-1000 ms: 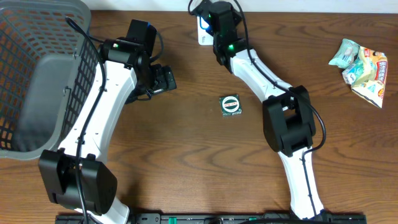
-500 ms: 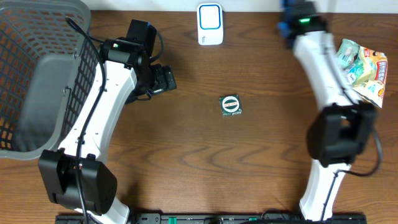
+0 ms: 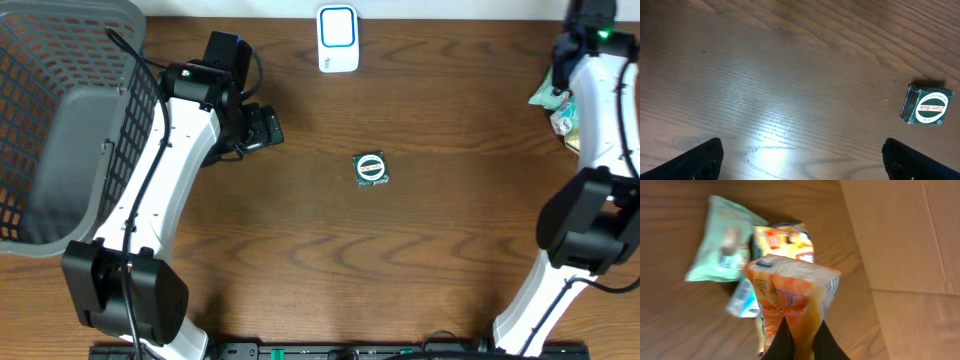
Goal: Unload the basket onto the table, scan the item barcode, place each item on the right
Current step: 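Carry the orange tissue pack to the right edge and release it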
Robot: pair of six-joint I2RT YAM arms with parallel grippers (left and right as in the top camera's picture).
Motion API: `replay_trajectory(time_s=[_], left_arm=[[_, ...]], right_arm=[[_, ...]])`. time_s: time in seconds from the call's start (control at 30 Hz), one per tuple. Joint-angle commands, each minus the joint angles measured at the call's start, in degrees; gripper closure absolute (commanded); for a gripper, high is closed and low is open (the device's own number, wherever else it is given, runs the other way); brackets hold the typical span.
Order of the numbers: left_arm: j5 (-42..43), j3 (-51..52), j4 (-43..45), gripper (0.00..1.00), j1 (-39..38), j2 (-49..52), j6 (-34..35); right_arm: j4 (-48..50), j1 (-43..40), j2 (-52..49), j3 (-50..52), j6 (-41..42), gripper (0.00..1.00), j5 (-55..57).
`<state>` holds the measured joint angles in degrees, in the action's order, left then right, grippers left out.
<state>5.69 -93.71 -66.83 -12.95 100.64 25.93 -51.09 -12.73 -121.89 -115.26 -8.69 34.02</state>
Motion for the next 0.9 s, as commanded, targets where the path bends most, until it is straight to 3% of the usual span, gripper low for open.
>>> replay_trajectory(time_s=[0.0,0.2,0.23,0.27,0.33,0.37,0.43,0.63,0.87], left_arm=[[-0.13,0.28,-0.15,0.0,0.11,0.22,0.7],[-0.13,0.28,-0.15,0.0,0.11,0.22,0.7],[-0.13,0.28,-0.15,0.0,0.11,0.22,0.7],[-0.13,0.28,-0.15,0.0,0.11,0.22,0.7],[-0.13,0.28,-0.15,0.0,0.11,0.22,0.7],[-0.13,0.28,-0.15,0.0,0.11,0.22,0.7],[-0.13,0.28,-0.15,0.0,0.11,0.22,0.7],[-0.13,0.28,-0.15,0.0,0.11,0.22,0.7],[-0.13,0.28,-0.15,0.0,0.11,0.22,0.7]], right_arm=[[0.46,-2.91,-0.11,0.39,3.15,0.98,-2.6],[3.15,-6.91,-0.13,2.16,6.82,0.98,-8.81],[3.74,-7.39,-0.13,2.49,6.97,0.92,-10.14],[3.78,-7.63,-0.13,2.51,6.97,0.8,-11.15],[3.98,-7.82,-0.13,2.51,6.97,0.37,-12.17],[3.98,-7.85,-0.13,2.51,6.97,0.21,-12.15],[3.93,-7.8,-0.13,2.51,6.97,0.01,-12.17],[2.91,-7.48,-0.13,2.54,6.97,0.01,-21.88],[1.33,-5.7,-0.09,2.54,6.97,0.01,-55.82]])
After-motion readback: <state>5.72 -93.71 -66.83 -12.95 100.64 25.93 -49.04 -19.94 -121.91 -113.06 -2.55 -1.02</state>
